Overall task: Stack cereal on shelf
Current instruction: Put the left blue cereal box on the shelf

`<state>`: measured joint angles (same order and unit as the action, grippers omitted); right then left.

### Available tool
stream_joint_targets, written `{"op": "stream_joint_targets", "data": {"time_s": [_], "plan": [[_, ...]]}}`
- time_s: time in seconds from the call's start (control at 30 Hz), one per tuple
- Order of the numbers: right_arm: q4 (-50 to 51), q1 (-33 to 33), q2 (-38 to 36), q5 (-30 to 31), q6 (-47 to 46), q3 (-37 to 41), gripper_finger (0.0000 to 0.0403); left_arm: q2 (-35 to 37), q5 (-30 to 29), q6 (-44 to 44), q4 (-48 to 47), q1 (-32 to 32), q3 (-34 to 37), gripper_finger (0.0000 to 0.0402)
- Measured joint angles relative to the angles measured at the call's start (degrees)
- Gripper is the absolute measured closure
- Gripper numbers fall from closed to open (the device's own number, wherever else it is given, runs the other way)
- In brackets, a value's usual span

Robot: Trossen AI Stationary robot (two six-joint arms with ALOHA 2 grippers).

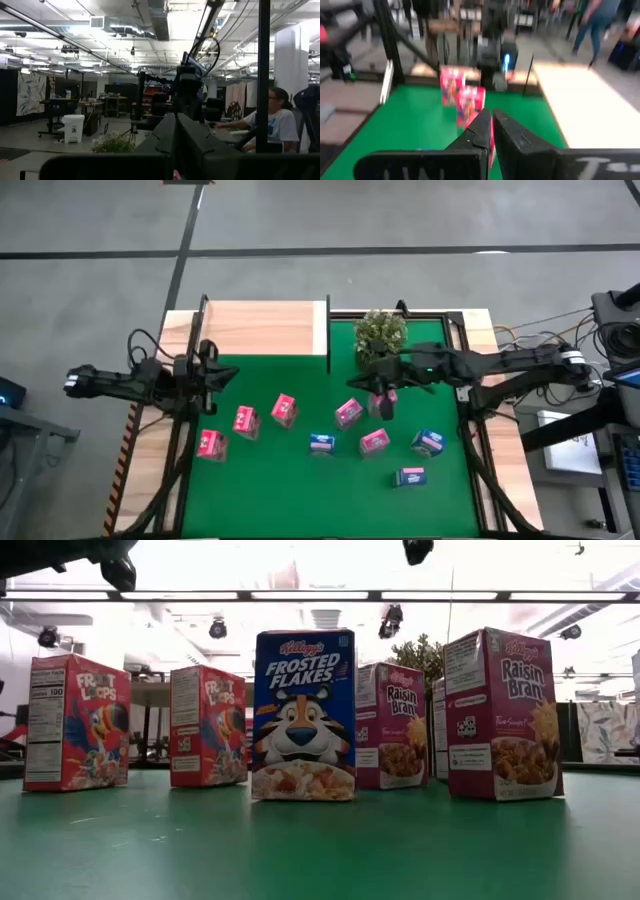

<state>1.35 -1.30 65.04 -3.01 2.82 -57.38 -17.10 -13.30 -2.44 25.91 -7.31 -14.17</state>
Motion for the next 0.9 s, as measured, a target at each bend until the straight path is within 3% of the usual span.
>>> {"op": "stream_joint_targets", "data": {"time_s": [0.13,0.4,0.63,0.9], "plan": [[11.9,-0.7,5.9,0.2,-1.4,-7.3,0.0392,-0.1,0.0,0.0,0.0,0.0,0.0,0.0402],[26.1,-4.1,17.1,0.2,-3.7,-19.8,0.0392,0.0,0.0,0.0,-0.3,0.0,0.0,0.0402],[32.6,-7.0,23.6,0.0,-5.9,-25.8,0.0392,0.0,0.0,0.0,-0.2,0.0,0.0,0.0402],[32.7,-8.7,27.2,-0.1,-7.8,-26.9,0.0392,0.0,0.0,0.0,0.2,0.0,0.0,0.0402]]}}
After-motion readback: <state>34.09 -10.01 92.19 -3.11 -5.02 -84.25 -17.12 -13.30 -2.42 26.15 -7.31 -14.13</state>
